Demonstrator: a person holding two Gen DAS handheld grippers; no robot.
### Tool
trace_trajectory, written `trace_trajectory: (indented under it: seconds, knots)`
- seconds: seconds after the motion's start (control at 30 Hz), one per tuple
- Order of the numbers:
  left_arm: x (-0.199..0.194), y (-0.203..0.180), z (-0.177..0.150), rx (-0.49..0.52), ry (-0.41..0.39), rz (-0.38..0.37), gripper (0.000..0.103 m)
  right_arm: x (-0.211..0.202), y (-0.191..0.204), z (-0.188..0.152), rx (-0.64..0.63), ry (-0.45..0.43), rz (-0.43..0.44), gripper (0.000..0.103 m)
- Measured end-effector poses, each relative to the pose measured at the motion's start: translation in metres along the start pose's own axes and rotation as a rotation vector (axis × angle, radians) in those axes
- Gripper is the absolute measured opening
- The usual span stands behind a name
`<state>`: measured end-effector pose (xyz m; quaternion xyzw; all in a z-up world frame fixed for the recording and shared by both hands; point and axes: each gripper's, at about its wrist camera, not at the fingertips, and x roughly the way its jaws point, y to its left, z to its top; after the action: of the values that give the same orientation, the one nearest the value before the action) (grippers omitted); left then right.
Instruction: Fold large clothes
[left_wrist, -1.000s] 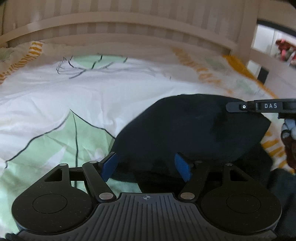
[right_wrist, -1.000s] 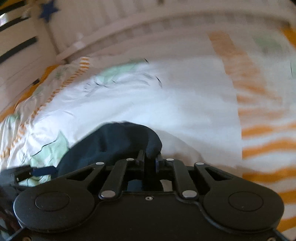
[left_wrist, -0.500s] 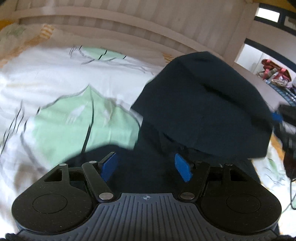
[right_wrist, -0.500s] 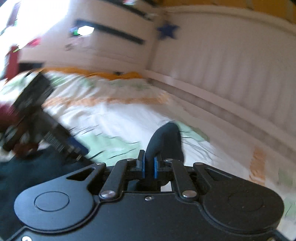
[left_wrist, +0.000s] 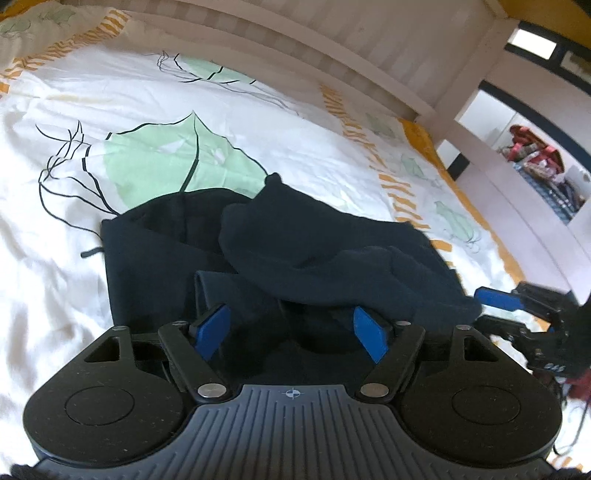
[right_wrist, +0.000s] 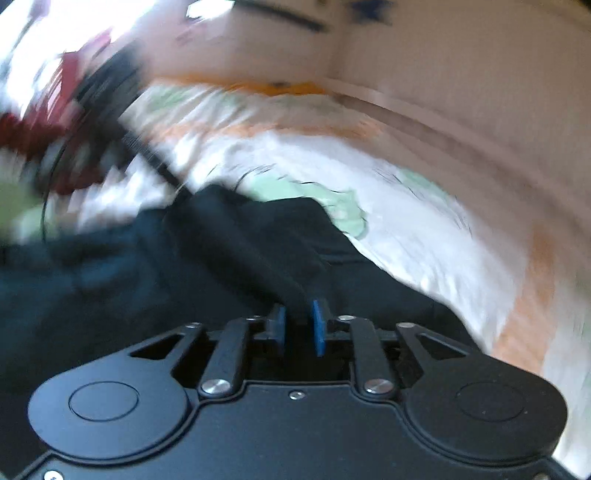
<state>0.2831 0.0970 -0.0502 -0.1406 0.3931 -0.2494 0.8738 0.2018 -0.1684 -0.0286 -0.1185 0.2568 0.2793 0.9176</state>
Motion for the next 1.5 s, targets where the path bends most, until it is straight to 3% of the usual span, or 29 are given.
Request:
trace_trajectory:
  seconds: [0.07, 0.23, 0.4, 0.57, 0.6, 0.63, 0.67, 0.7, 0.83, 0.9, 1.03, 1.27, 1.43, 1.5]
  knots:
    - [-0.001, -0.003, -0.001, -0.004, -0.007, -0.009, 0.073, -0.006, -0.012, -0.002, 0.201, 0.012, 0.024, 0.068]
    - [-0.005, -0.009, -0.012, 0.003, -0.022, -0.018, 0.073, -0.003, -0.028, -0.021, 0.589, 0.057, 0.135, 0.07]
    - [-0.004, -0.01, -0.016, -0.019, -0.04, -0.031, 0.073, 0.027, -0.05, -0.033, 0.907, 0.048, 0.24, 0.07]
    - [-0.005, -0.016, -0.019, -0.009, -0.047, -0.041, 0.073, 0.062, -0.077, -0.041, 1.155, 0.051, 0.206, 0.07]
    - [-0.005, -0.018, -0.02, 0.002, -0.048, -0.039, 0.073, 0.068, -0.082, -0.04, 1.194, 0.054, 0.186, 0.066]
    - [-0.006, -0.02, -0.02, 0.013, -0.048, -0.038, 0.073, 0.071, -0.086, -0.035, 1.198, 0.047, 0.146, 0.06]
    - [-0.007, -0.022, -0.021, 0.025, -0.049, -0.038, 0.073, 0.072, -0.087, -0.028, 1.165, 0.035, 0.112, 0.036]
    - [-0.007, -0.024, -0.021, 0.035, -0.049, -0.039, 0.073, 0.073, -0.086, -0.014, 1.09, 0.018, 0.074, 0.025]
    - [-0.01, -0.031, -0.023, 0.081, -0.06, -0.034, 0.073, 0.06, -0.061, 0.031, 0.645, -0.082, -0.07, 0.025]
    - [-0.008, -0.032, -0.021, 0.09, -0.062, -0.027, 0.074, 0.065, -0.058, 0.027, 0.549, -0.034, -0.126, 0.025]
    - [-0.001, -0.028, -0.013, 0.051, -0.067, -0.007, 0.074, 0.096, -0.062, 0.002, 0.504, 0.147, -0.233, 0.027]
    - [0.019, -0.023, 0.012, -0.043, -0.09, 0.02, 0.073, 0.083, -0.073, -0.019, 0.654, 0.078, -0.195, 0.048]
    - [0.044, -0.011, 0.024, -0.162, -0.053, 0.042, 0.072, 0.073, -0.074, -0.024, 0.719, 0.044, -0.154, 0.052]
    - [0.053, -0.008, 0.026, -0.165, -0.038, 0.064, 0.064, 0.072, -0.073, -0.024, 0.723, 0.042, -0.154, 0.052]
